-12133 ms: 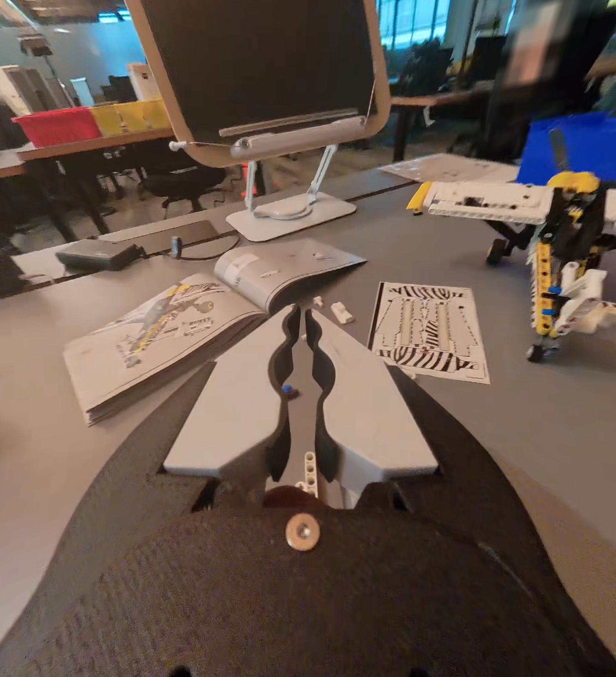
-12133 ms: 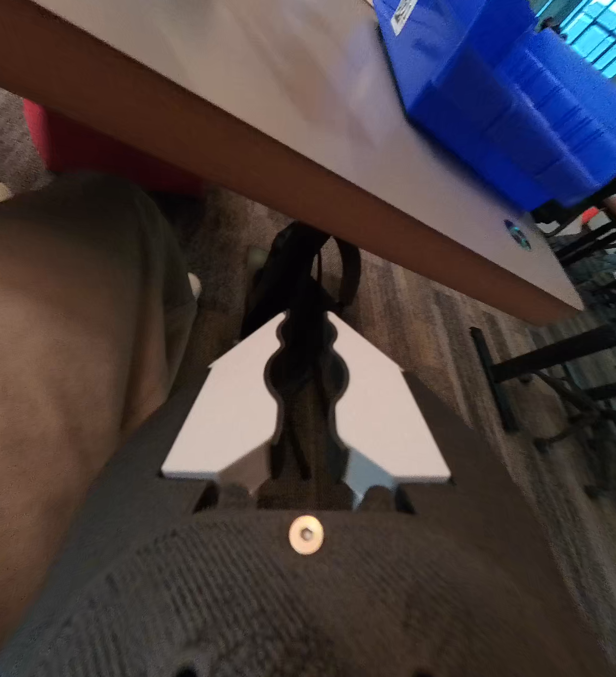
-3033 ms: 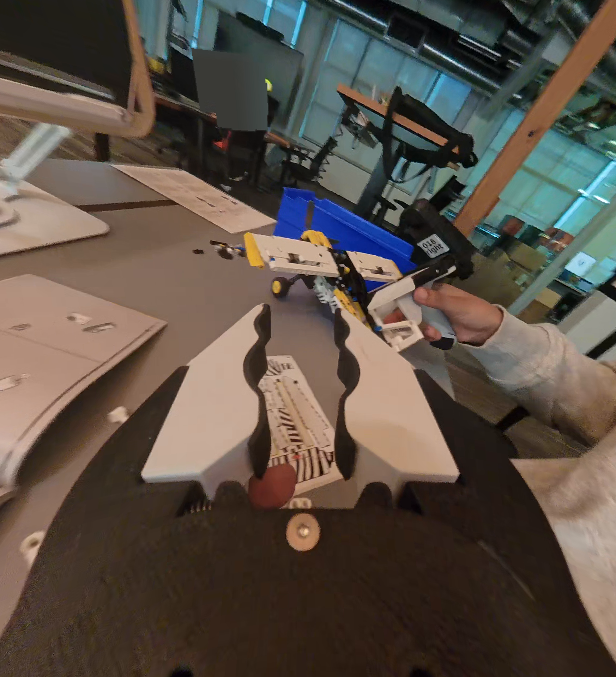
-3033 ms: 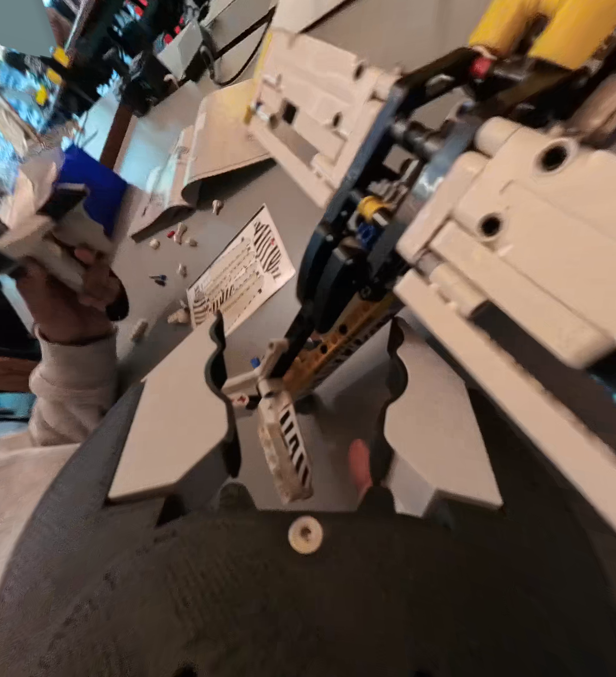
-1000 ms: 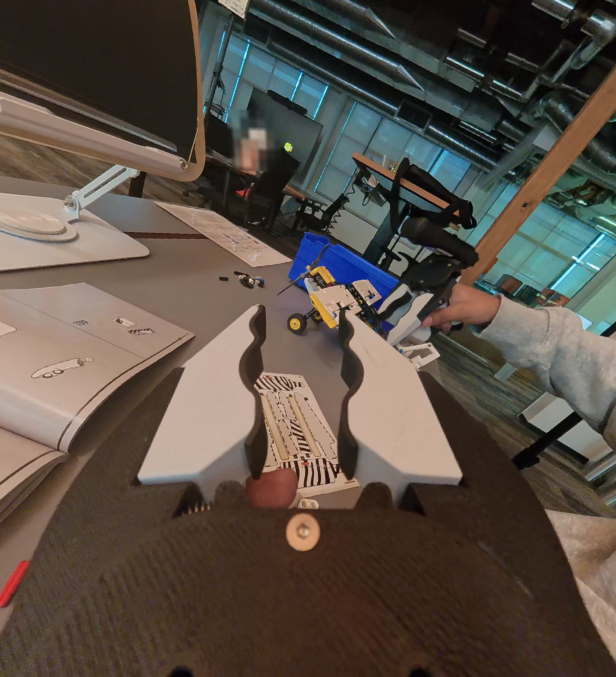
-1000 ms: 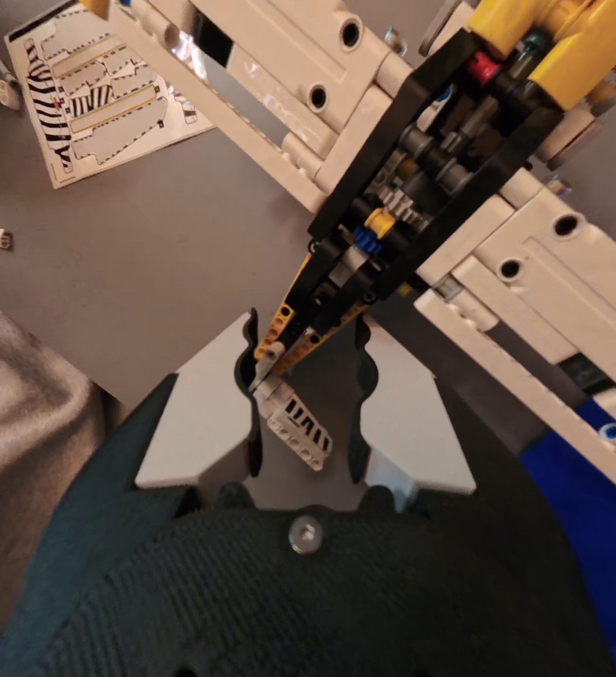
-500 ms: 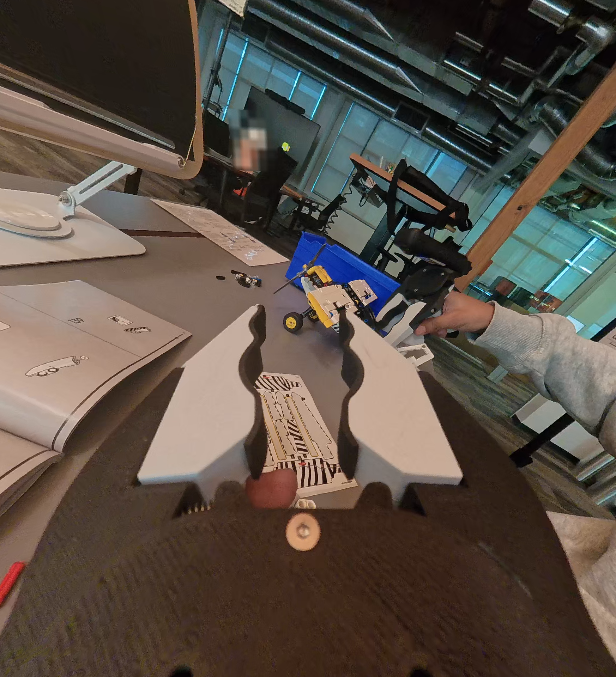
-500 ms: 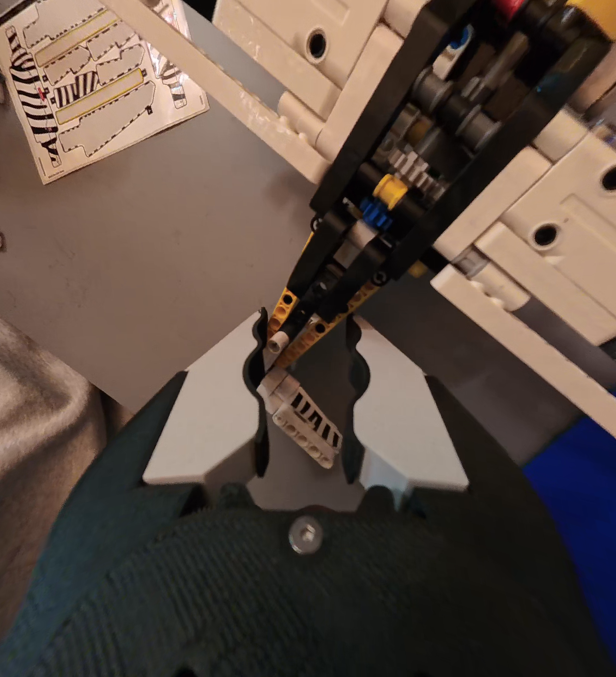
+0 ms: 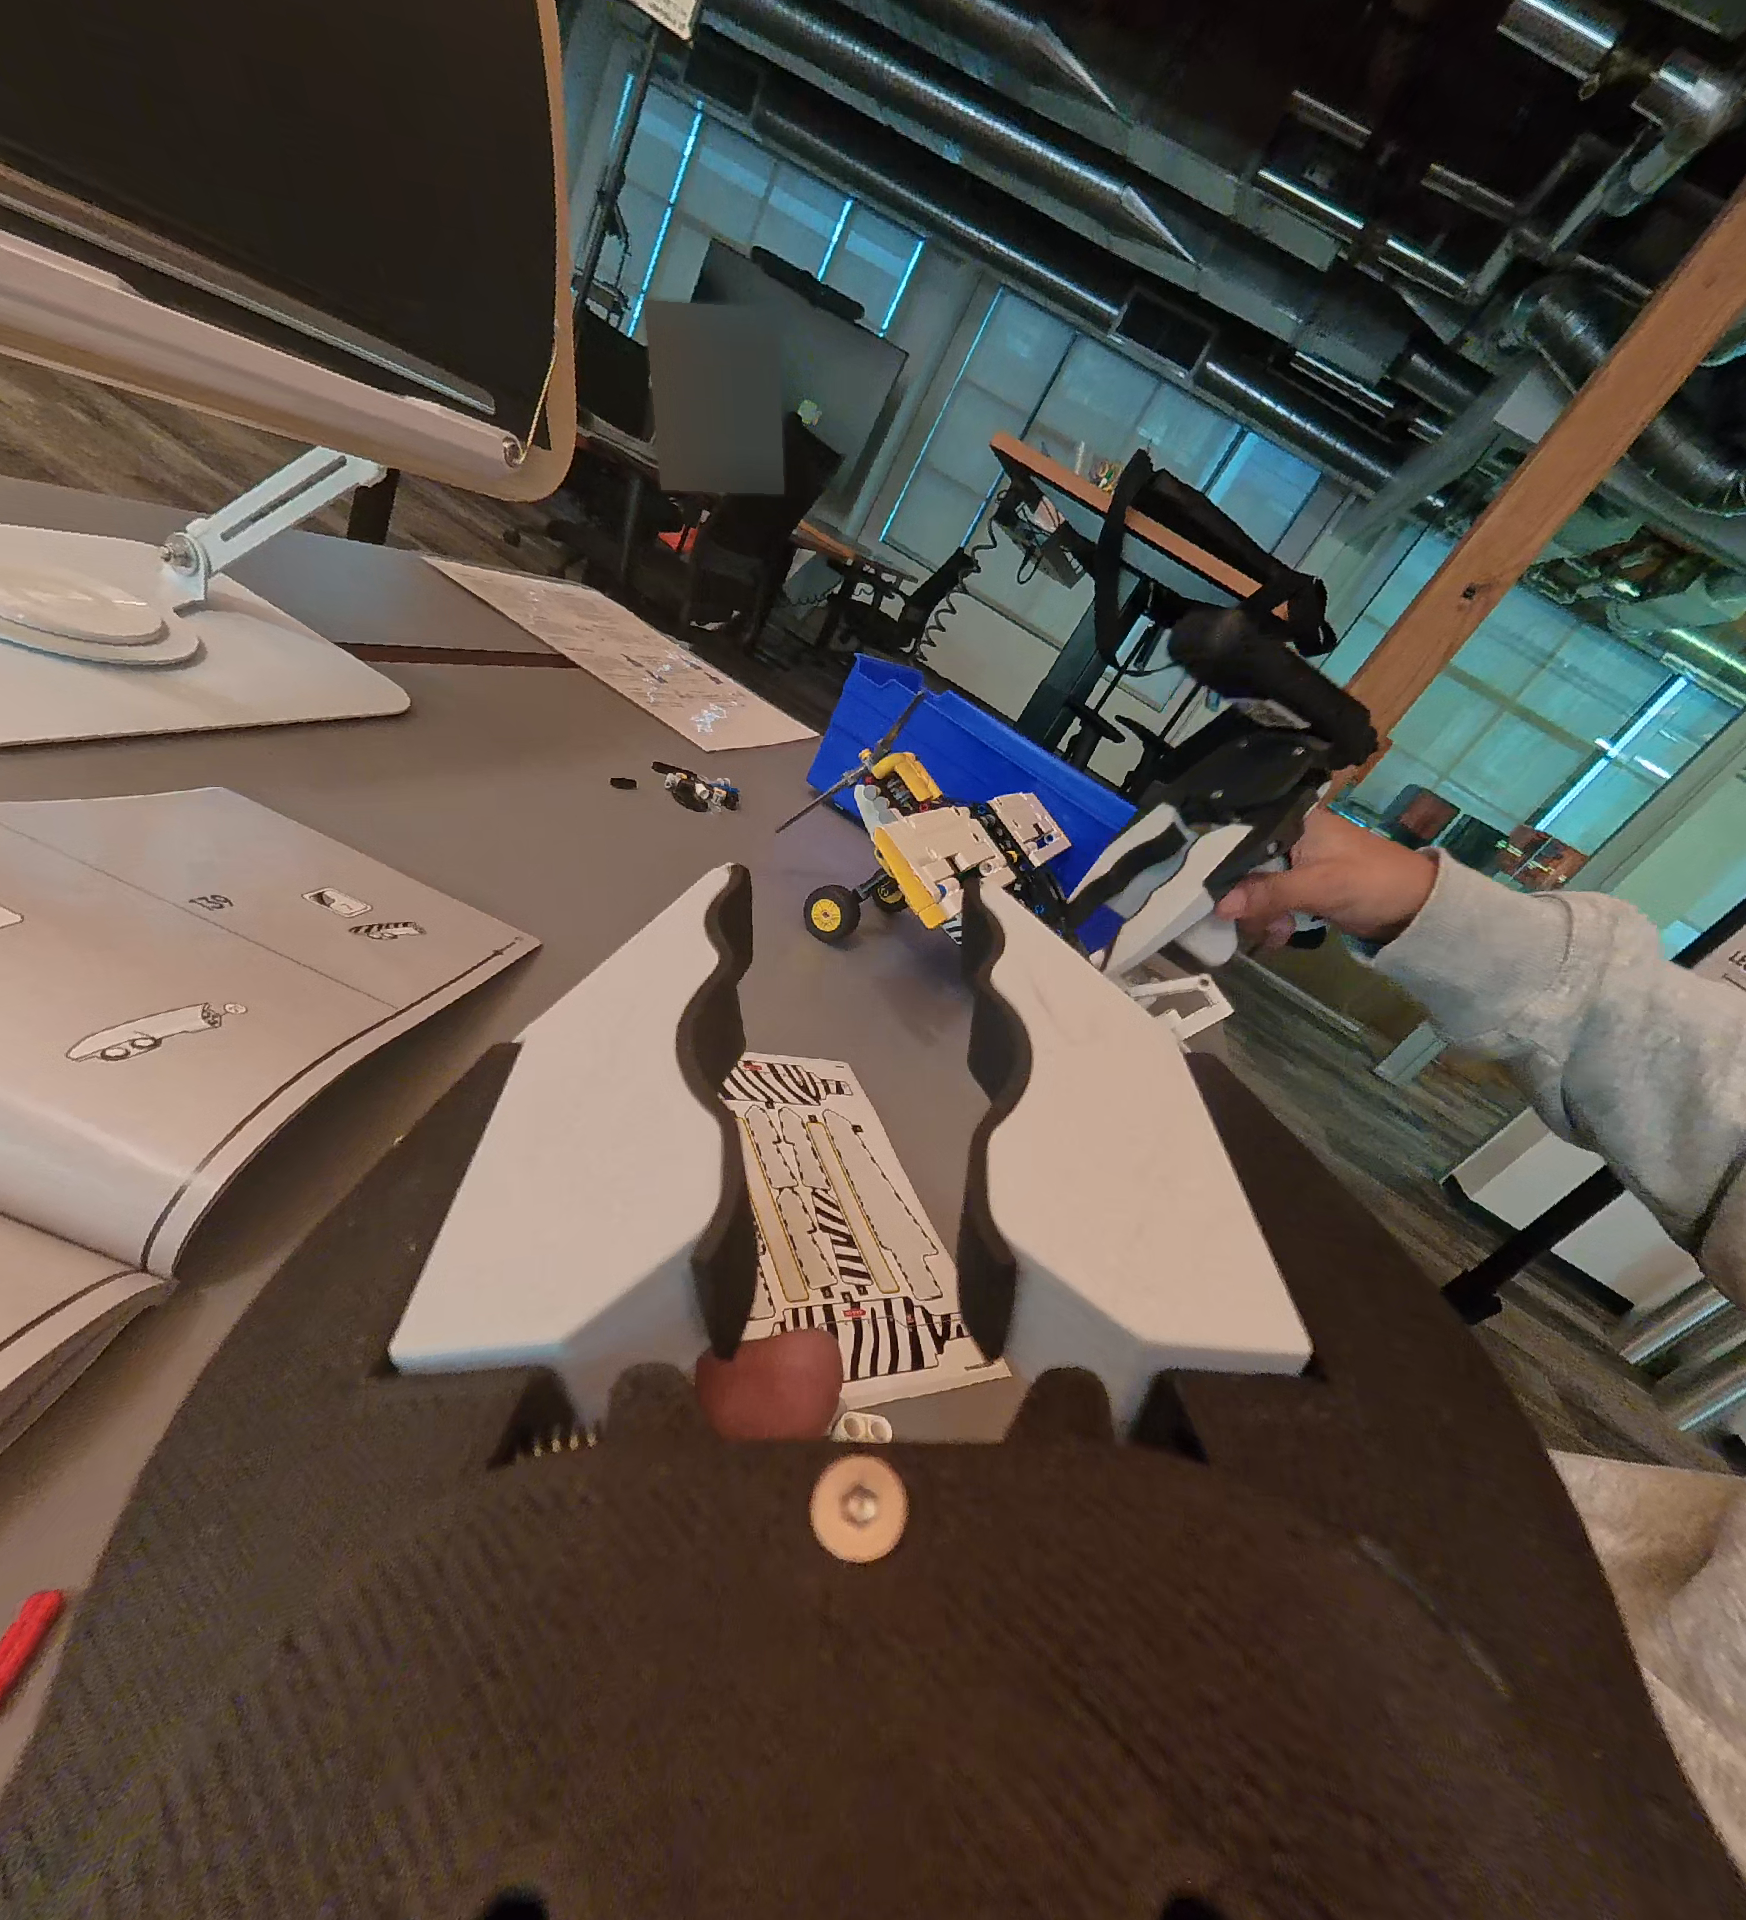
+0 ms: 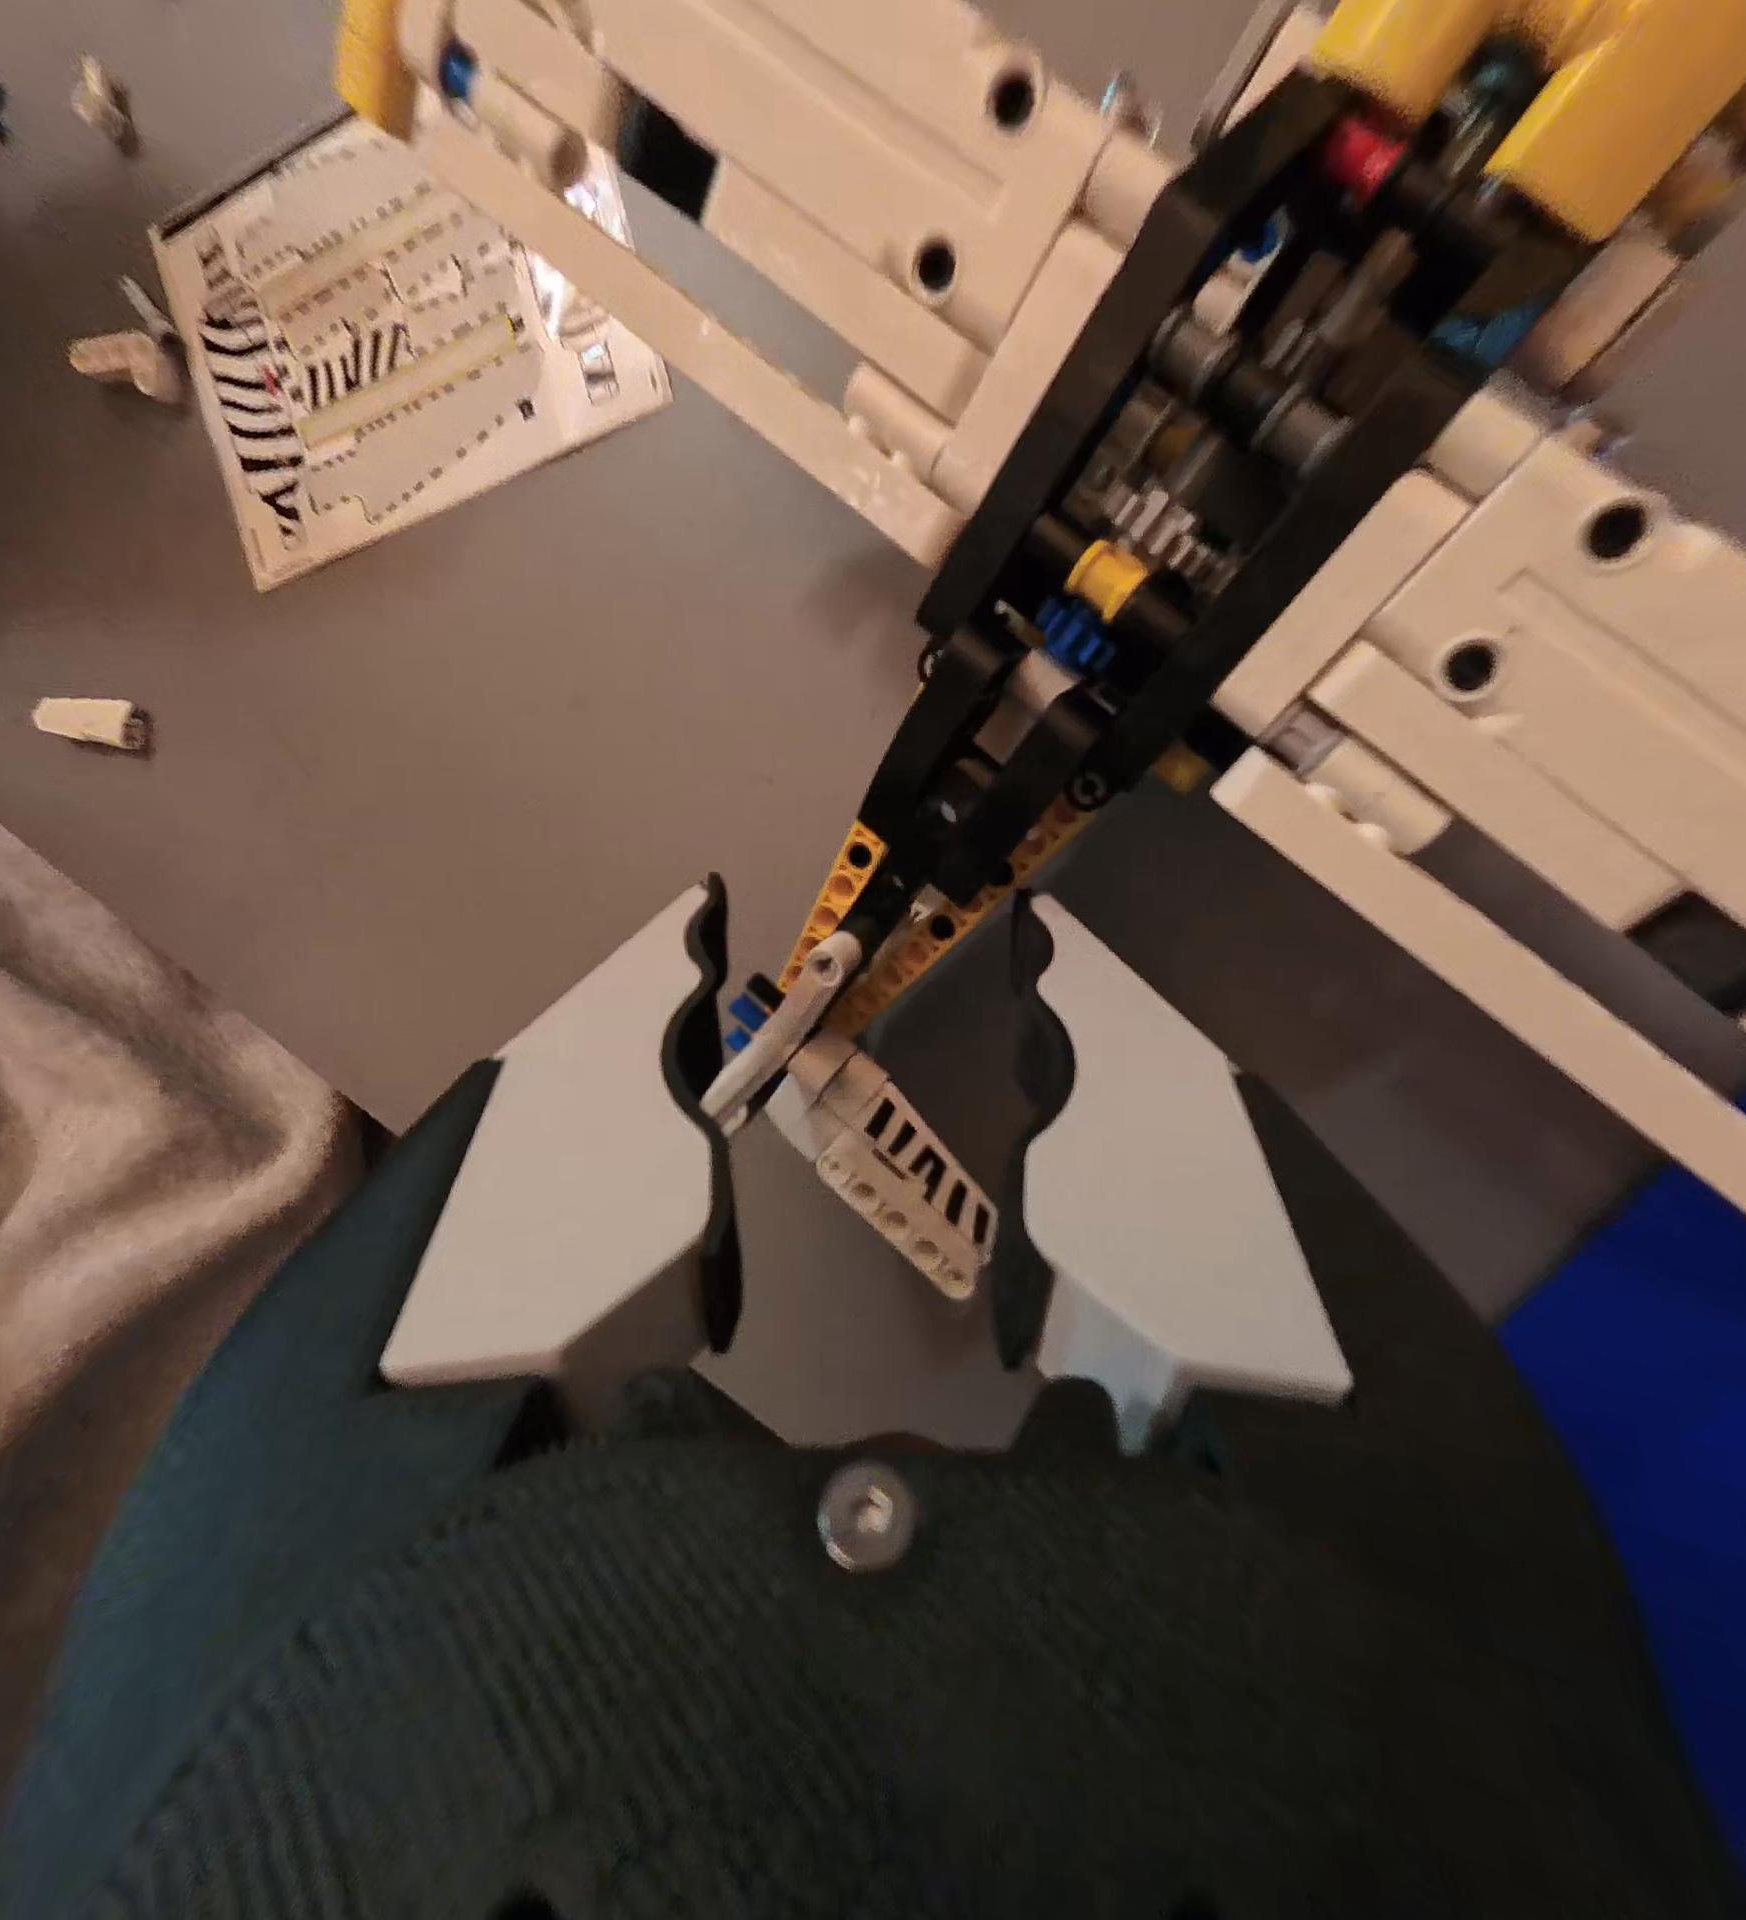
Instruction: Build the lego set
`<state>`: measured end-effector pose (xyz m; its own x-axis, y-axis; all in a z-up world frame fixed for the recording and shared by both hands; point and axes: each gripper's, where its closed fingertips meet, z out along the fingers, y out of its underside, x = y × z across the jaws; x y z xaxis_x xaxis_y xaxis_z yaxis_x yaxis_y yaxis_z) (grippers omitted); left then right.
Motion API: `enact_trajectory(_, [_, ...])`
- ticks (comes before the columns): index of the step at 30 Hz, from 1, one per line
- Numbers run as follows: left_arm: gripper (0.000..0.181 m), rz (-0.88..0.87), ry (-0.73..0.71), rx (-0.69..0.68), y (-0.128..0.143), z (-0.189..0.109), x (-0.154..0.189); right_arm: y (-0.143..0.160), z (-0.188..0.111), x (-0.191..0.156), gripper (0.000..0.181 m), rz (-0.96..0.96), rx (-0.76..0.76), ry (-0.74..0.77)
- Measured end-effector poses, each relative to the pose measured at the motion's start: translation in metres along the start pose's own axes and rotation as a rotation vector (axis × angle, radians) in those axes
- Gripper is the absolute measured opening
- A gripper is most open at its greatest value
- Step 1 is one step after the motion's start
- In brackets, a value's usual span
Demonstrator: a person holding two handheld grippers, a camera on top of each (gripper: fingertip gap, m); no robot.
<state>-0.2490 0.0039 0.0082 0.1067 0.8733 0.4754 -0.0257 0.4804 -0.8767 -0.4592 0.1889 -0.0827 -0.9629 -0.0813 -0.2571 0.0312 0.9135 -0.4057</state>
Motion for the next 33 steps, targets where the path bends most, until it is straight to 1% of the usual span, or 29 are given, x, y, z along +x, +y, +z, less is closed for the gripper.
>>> enact_trajectory(2, [0.039, -0.001, 0.001, -0.001, 0.0, 0.0, 0.0, -0.006, -0.014, 0.001, 0.054, -0.004, 0.041, 0.03])
enact_trajectory(4, [0.039, -0.001, 0.002, -0.003, 0.001, 0.0, 0.0, -0.017, -0.033, -0.001, 0.044, -0.015, 0.117, 0.071])
enact_trajectory(5, [0.039, -0.001, 0.002, -0.003, 0.001, 0.0, 0.0, -0.025, -0.045, -0.006, 0.044, -0.033, 0.175, 0.088])
enact_trajectory(7, [0.039, -0.001, 0.004, -0.004, 0.001, 0.001, 0.001, -0.045, -0.068, -0.024, 0.042, -0.105, 0.3, 0.133])
enact_trajectory(9, [0.04, 0.001, 0.008, -0.007, 0.001, 0.001, 0.002, -0.061, -0.086, -0.05, 0.044, -0.208, 0.408, 0.185])
enact_trajectory(11, [0.04, 0.007, 0.008, -0.013, 0.002, 0.002, 0.002, -0.071, -0.089, -0.083, 0.048, -0.319, 0.492, 0.199])
enact_trajectory(13, [0.041, 0.02, 0.01, -0.017, 0.003, 0.003, 0.004, -0.074, -0.075, -0.124, 0.053, -0.415, 0.58, 0.153])
enact_trajectory(14, [0.041, 0.028, 0.007, -0.019, 0.003, 0.003, 0.004, -0.073, -0.061, -0.145, 0.055, -0.458, 0.624, 0.109])
enact_trajectory(16, [0.041, 0.05, 0.001, -0.024, 0.004, 0.003, 0.005, -0.067, -0.023, -0.181, 0.058, -0.521, 0.677, 0.031])
enact_trajectory(19, [0.041, 0.094, -0.019, -0.034, 0.006, 0.003, 0.005, -0.066, 0.036, -0.216, 0.055, -0.567, 0.694, -0.057])
enact_trajectory(21, [0.04, 0.129, -0.04, -0.041, 0.007, 0.002, 0.003, -0.08, 0.055, -0.232, 0.052, -0.556, 0.76, -0.131])
enact_trajectory(23, [0.04, 0.167, -0.059, -0.043, 0.007, 0.002, 0.003, -0.097, 0.056, -0.239, 0.045, -0.539, 0.864, -0.196])
enact_trajectory(25, [0.039, 0.205, -0.078, -0.049, 0.009, 0.002, 0.003, -0.107, 0.055, -0.234, 0.039, -0.542, 0.941, -0.193])
enact_trajectory(28, [0.038, 0.283, -0.108, -0.058, 0.011, 0.001, 0.004, -0.104, 0.054, -0.223, 0.032, -0.57, 1.02, -0.124])
enact_trajectory(29, [0.038, 0.319, -0.129, -0.061, 0.012, 0.0, 0.003, -0.102, 0.052, -0.222, 0.033, -0.576, 1.031, -0.105])
enact_trajectory(30, [0.037, 0.36, -0.157, -0.061, 0.013, -0.002, 0.001, -0.1, 0.049, -0.224, 0.034, -0.591, 1.039, -0.1])
enact_trajectory(32, [0.037, 0.421, -0.262, -0.042, 0.01, -0.007, -0.011, -0.099, 0.046, -0.226, 0.033, -0.63, 1.065, -0.079])
enact_trajectory(33, [0.04, 0.431, -0.302, -0.029, 0.007, -0.012, -0.016, -0.099, 0.048, -0.226, 0.035, -0.644, 1.051, -0.07])
